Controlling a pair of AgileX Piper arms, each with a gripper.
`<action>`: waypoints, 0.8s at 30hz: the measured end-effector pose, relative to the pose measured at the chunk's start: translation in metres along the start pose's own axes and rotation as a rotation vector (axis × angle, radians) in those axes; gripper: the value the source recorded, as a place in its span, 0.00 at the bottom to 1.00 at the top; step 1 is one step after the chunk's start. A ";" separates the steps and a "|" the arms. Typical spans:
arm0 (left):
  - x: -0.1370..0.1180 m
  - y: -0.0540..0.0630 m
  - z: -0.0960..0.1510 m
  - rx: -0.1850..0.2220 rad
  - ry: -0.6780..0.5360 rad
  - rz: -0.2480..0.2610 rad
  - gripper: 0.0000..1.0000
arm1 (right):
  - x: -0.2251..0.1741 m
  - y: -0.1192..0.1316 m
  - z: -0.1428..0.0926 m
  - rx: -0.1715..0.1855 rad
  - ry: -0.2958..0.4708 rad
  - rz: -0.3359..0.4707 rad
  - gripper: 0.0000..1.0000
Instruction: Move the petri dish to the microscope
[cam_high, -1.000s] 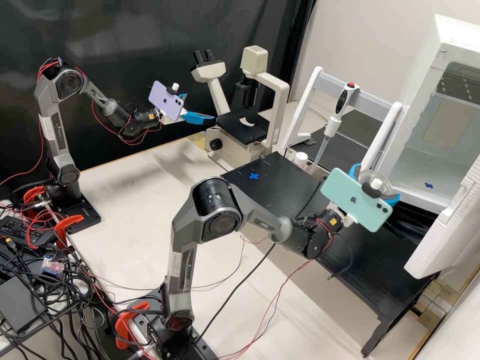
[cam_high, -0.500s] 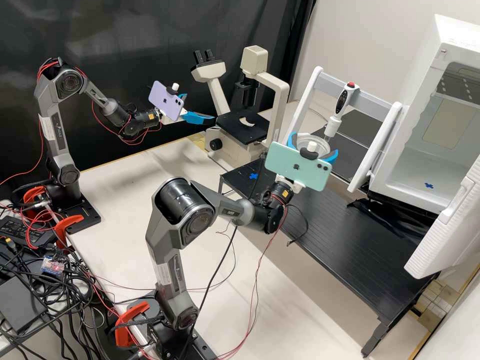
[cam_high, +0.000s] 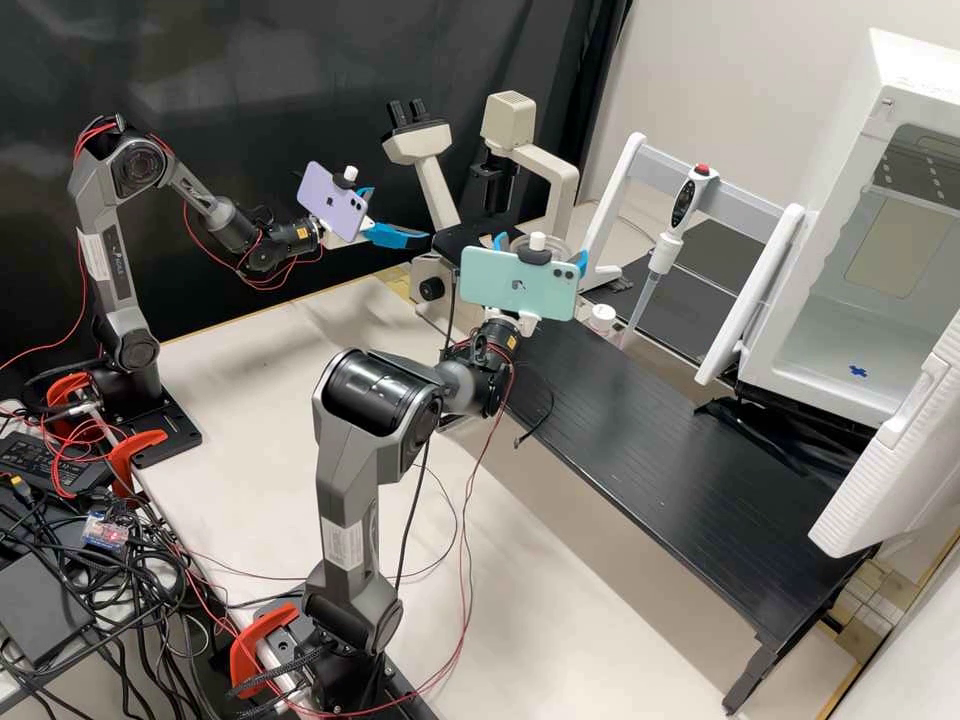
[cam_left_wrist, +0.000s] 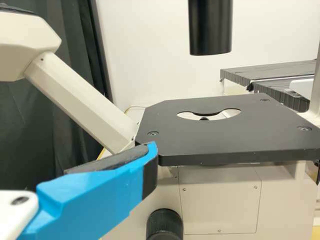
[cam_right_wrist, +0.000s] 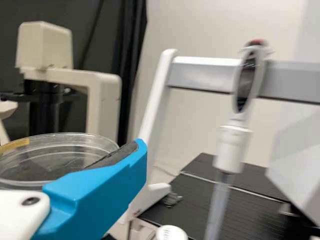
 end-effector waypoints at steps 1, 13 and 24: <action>0.000 0.000 0.000 0.000 0.000 0.000 1.00 | 0.006 -0.006 -0.002 -0.004 0.001 -0.020 0.00; 0.000 0.000 0.000 0.000 0.000 0.000 1.00 | 0.048 -0.056 -0.011 -0.044 -0.029 -0.171 0.00; 0.000 0.000 0.000 0.000 0.000 0.000 1.00 | 0.090 -0.077 -0.016 -0.084 -0.051 -0.209 0.00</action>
